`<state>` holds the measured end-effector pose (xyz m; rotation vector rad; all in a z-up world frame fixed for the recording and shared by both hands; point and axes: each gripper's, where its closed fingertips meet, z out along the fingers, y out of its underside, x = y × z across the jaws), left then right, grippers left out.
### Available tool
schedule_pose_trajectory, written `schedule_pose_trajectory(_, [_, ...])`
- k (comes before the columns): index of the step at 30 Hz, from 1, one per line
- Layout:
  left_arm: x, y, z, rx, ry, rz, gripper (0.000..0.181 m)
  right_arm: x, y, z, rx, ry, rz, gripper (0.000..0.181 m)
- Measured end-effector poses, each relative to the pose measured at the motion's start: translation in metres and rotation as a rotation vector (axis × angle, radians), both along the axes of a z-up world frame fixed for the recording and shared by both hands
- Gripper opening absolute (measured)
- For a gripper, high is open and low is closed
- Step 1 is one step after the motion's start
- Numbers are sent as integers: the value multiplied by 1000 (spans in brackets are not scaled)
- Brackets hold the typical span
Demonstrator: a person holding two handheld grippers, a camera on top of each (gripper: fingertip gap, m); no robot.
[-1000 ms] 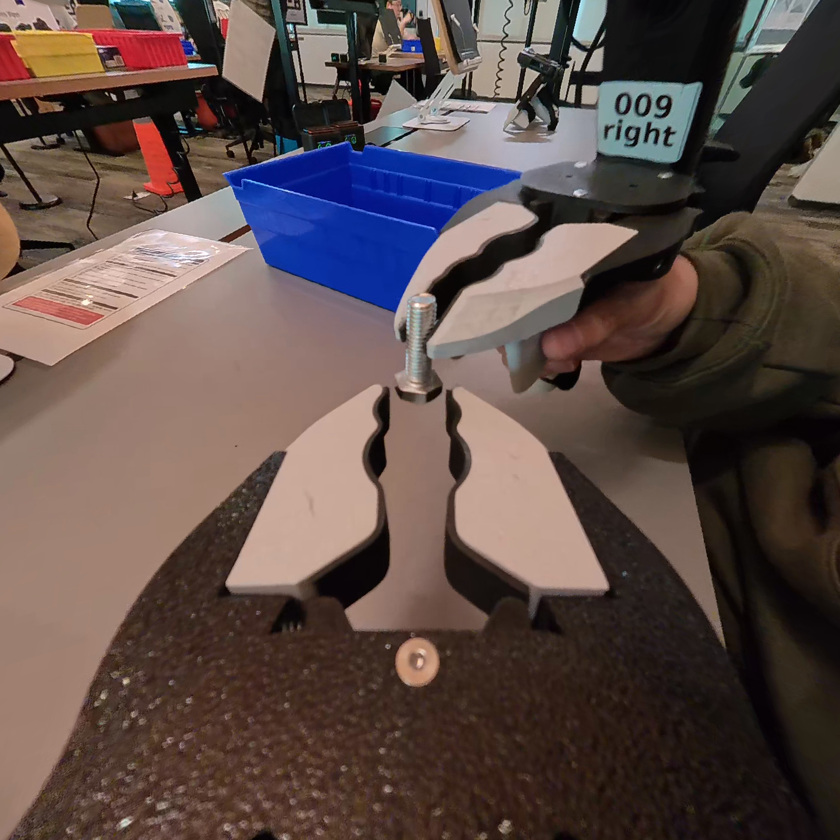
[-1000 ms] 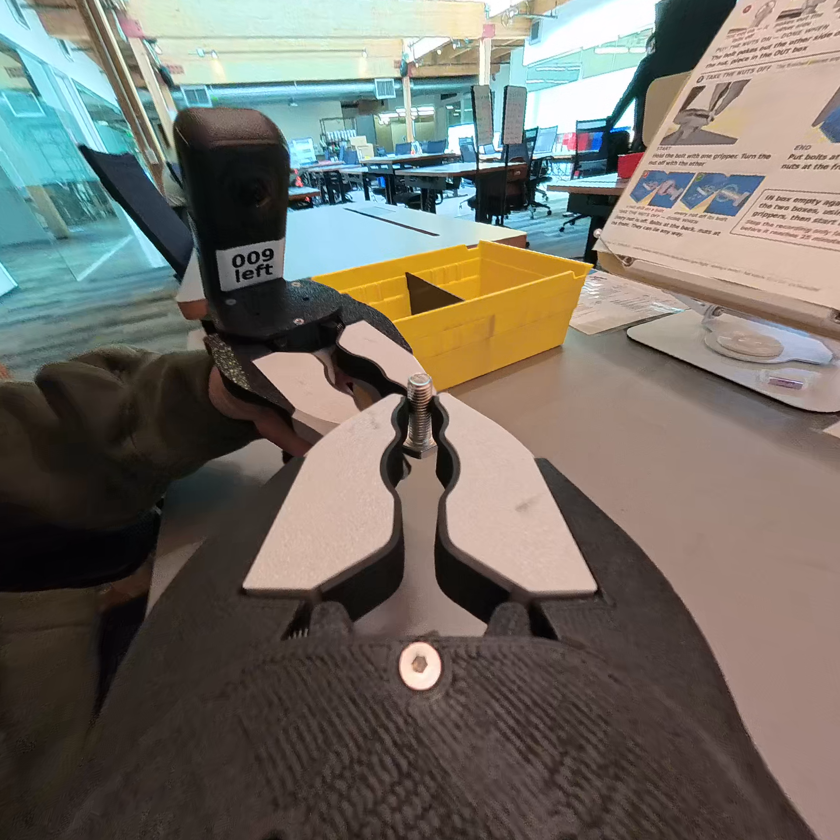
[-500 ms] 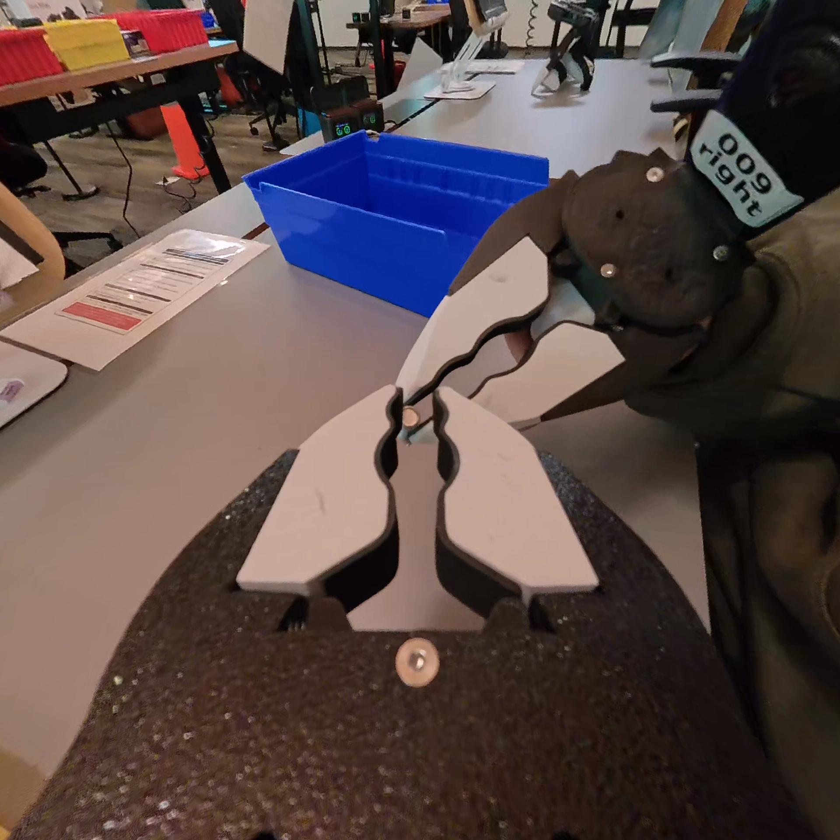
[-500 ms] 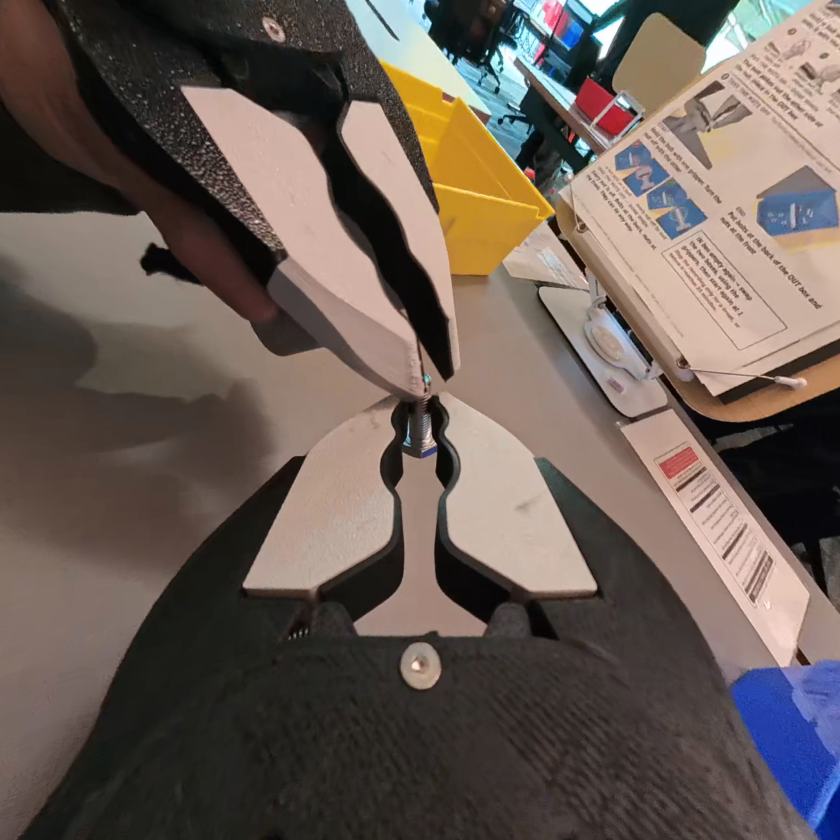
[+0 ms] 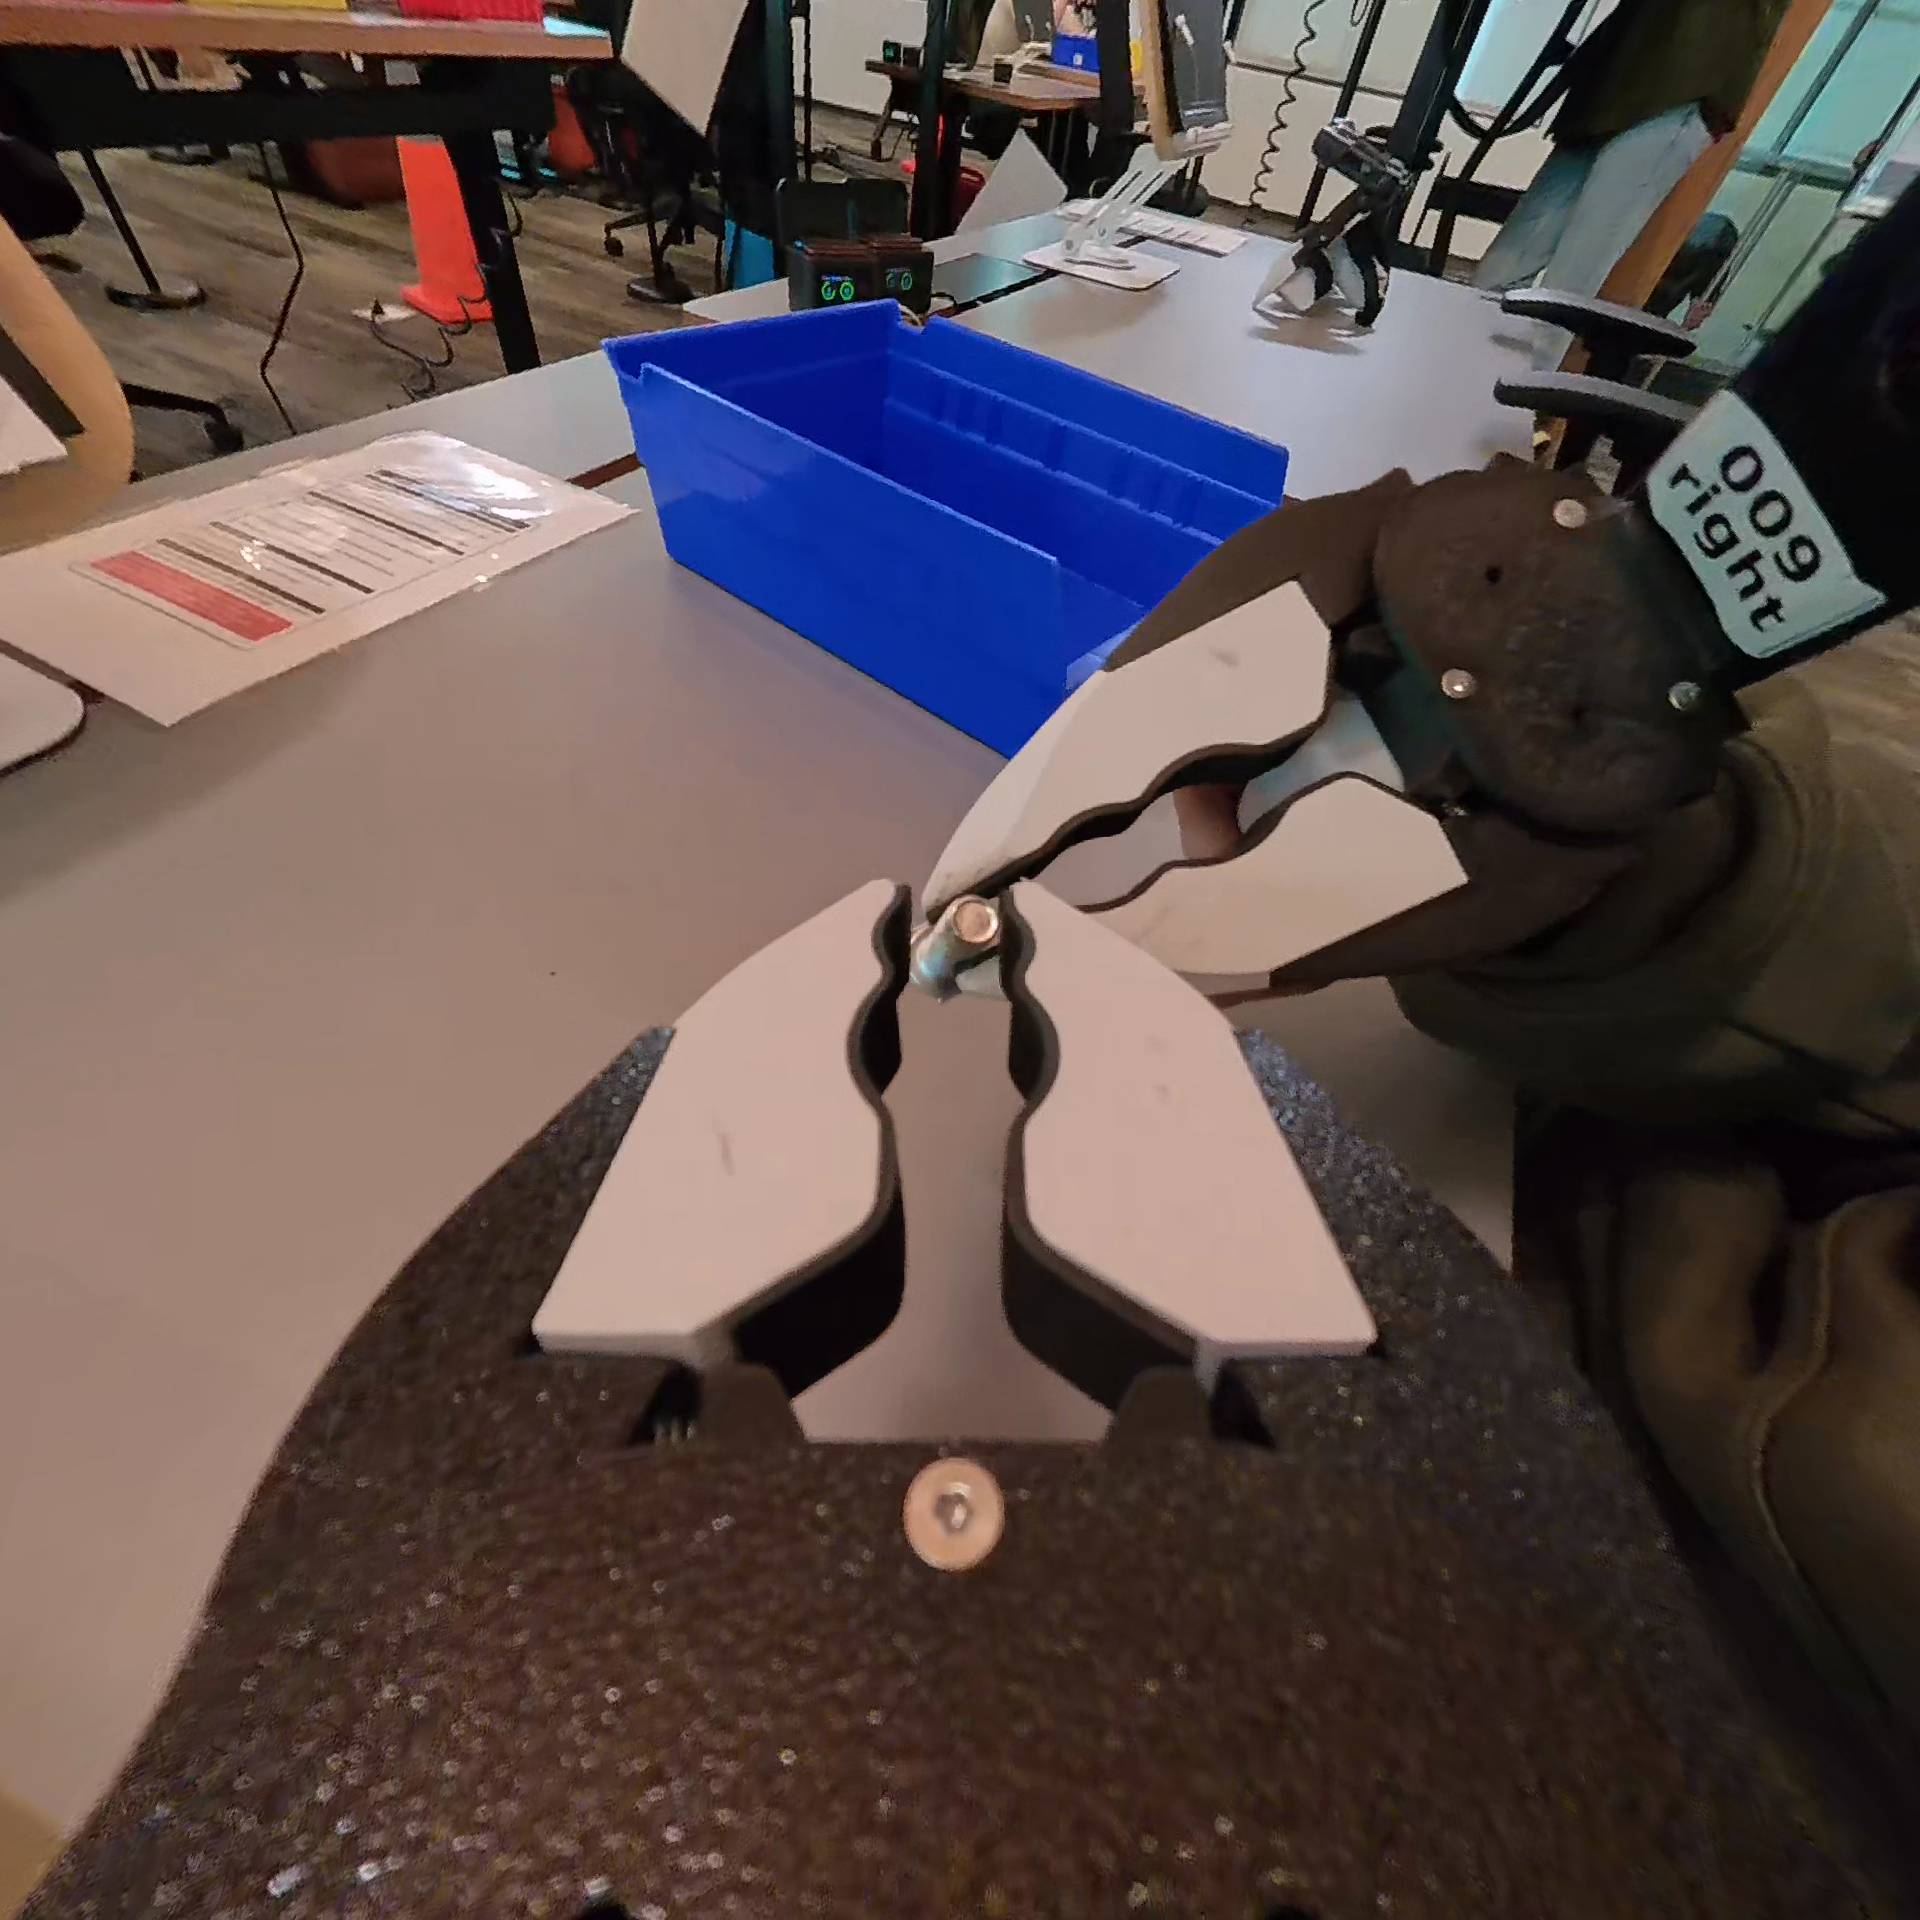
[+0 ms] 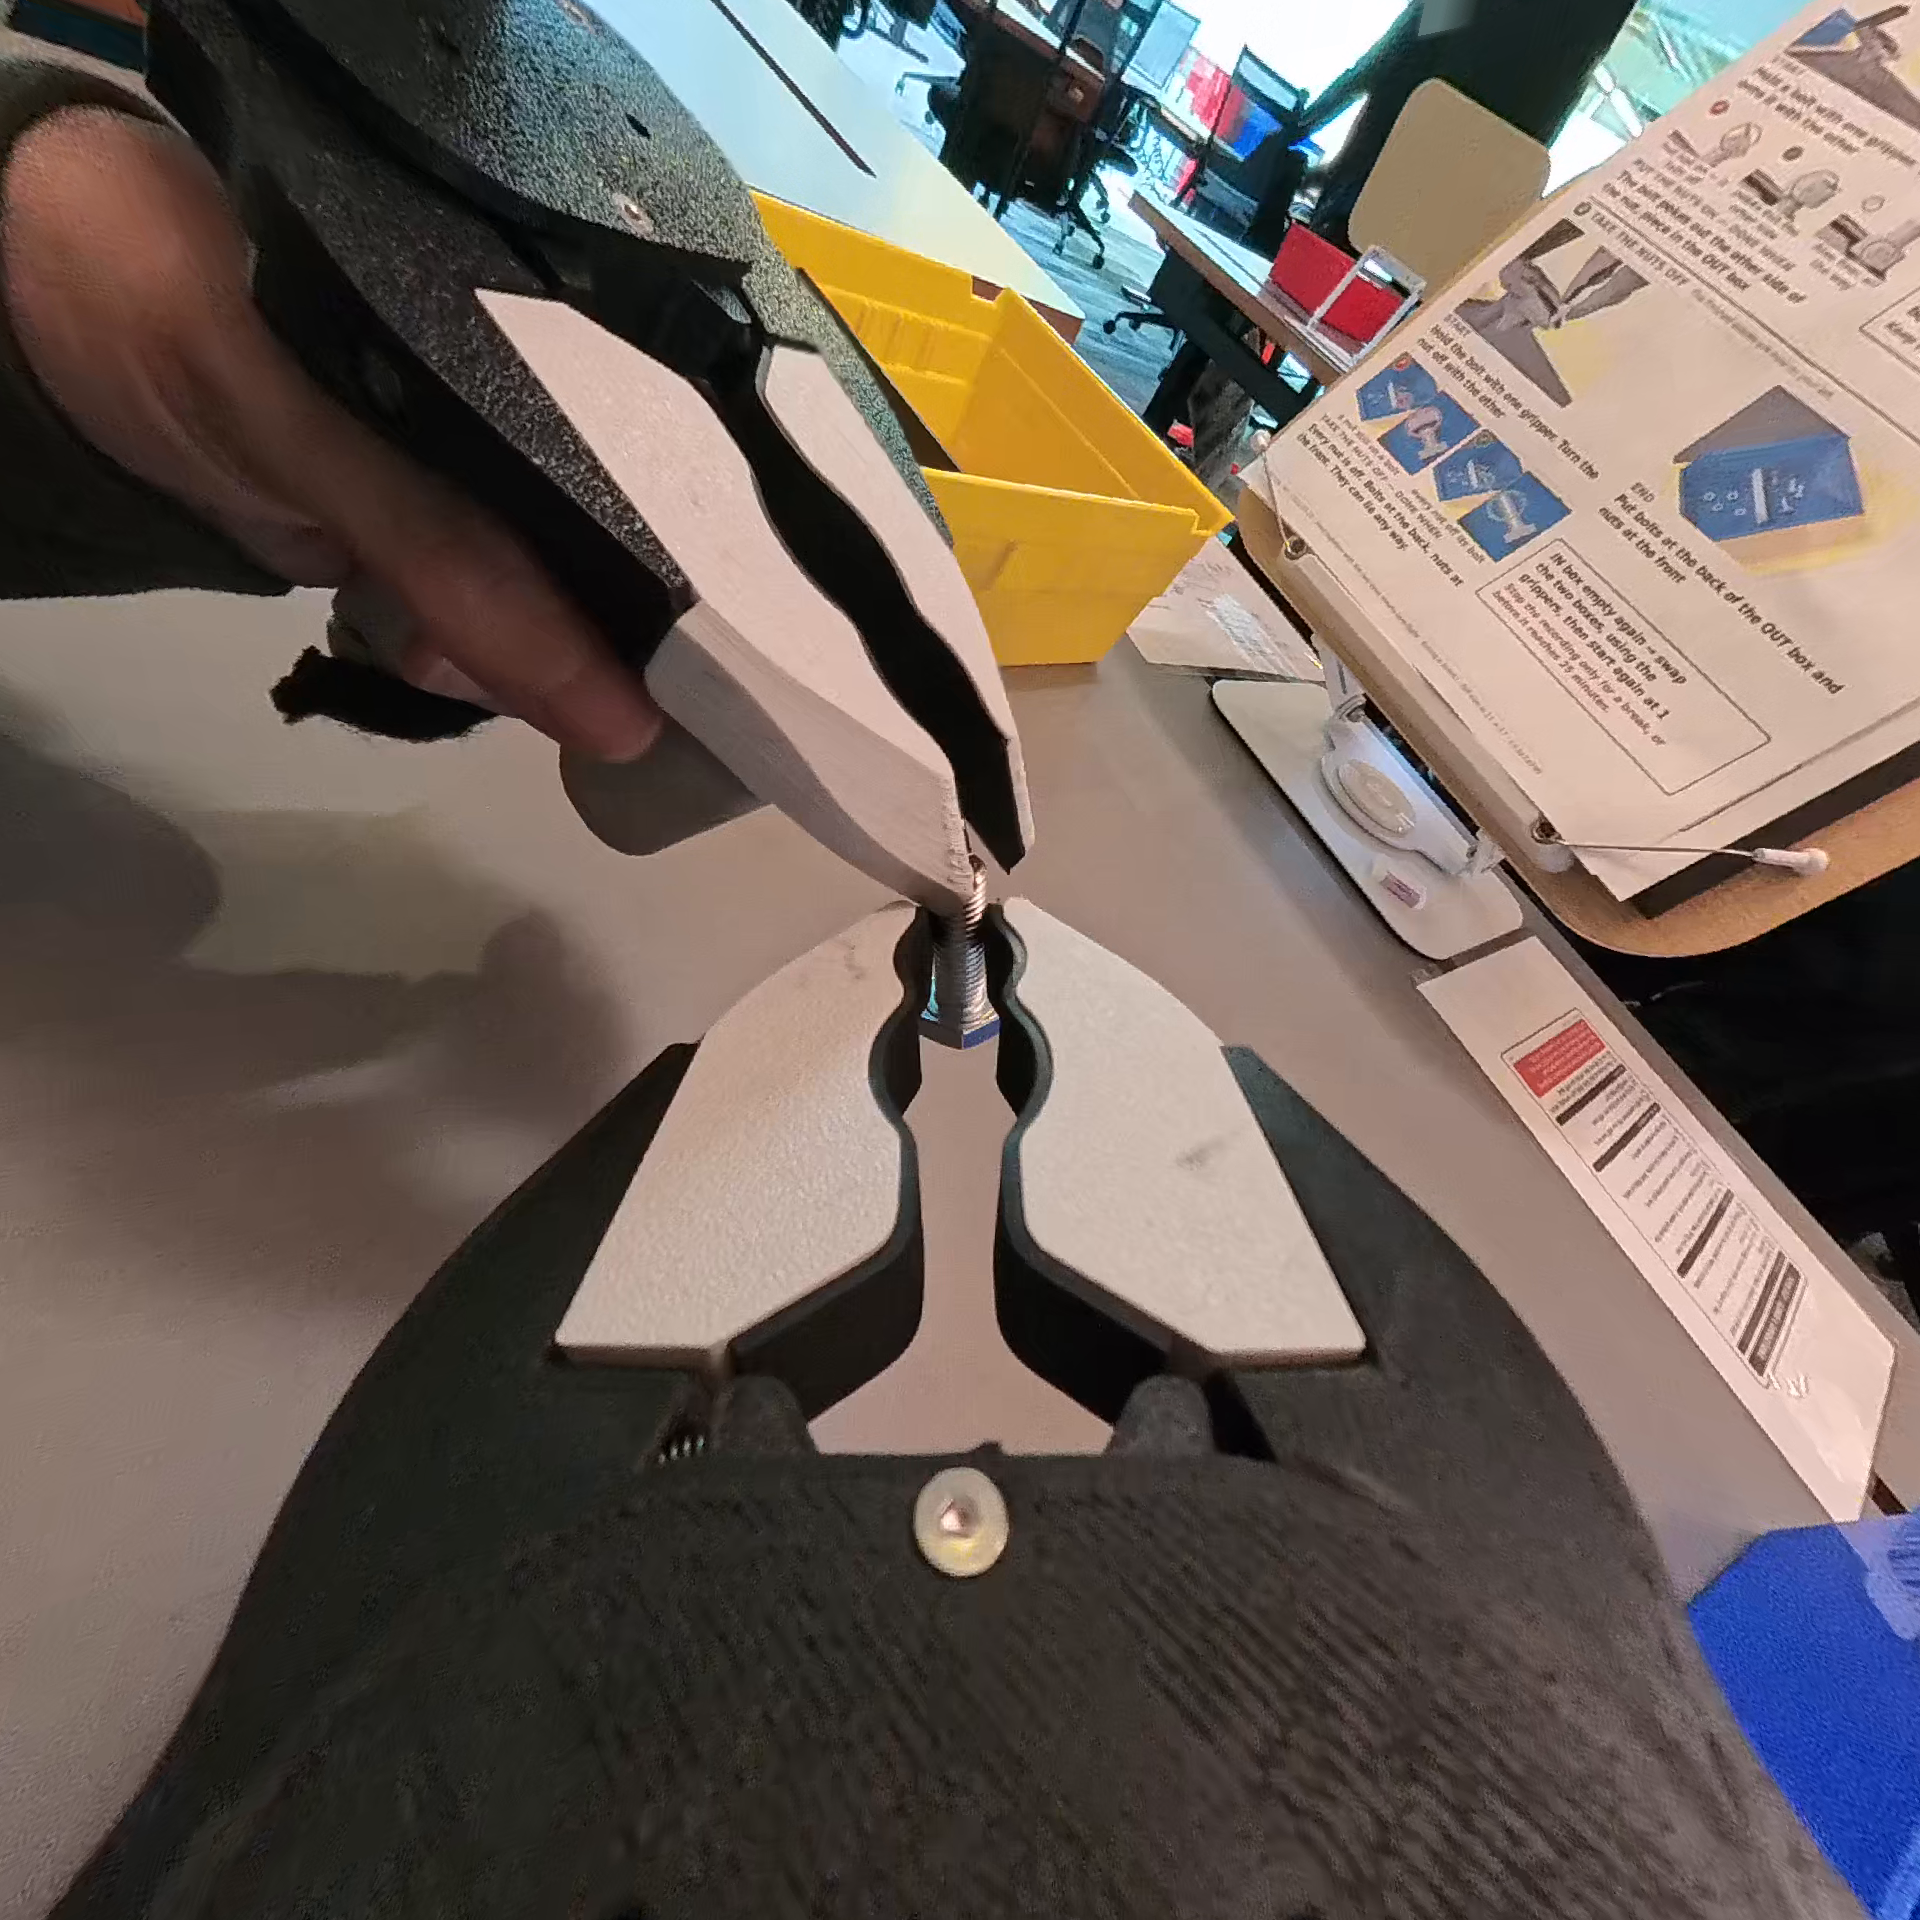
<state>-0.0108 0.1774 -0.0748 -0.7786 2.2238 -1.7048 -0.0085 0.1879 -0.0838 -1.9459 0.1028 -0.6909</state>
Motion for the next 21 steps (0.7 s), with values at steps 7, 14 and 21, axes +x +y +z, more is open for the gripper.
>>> schedule_pose_trajectory(7, [1, -1, -2, -40, 95, 20, 12, 3, -1, -1, -22, -34, -35, 9])
schedule_pose_trajectory(14, [1, -1, -4, -41, 121, 25, 10, 4, -1, -3, -34, -48, -42, 9])
schedule_pose_trajectory(21, [2, -1, -5, -30, 121, 23, 11, 4, -1, -4, -35, -54, -39, 9])
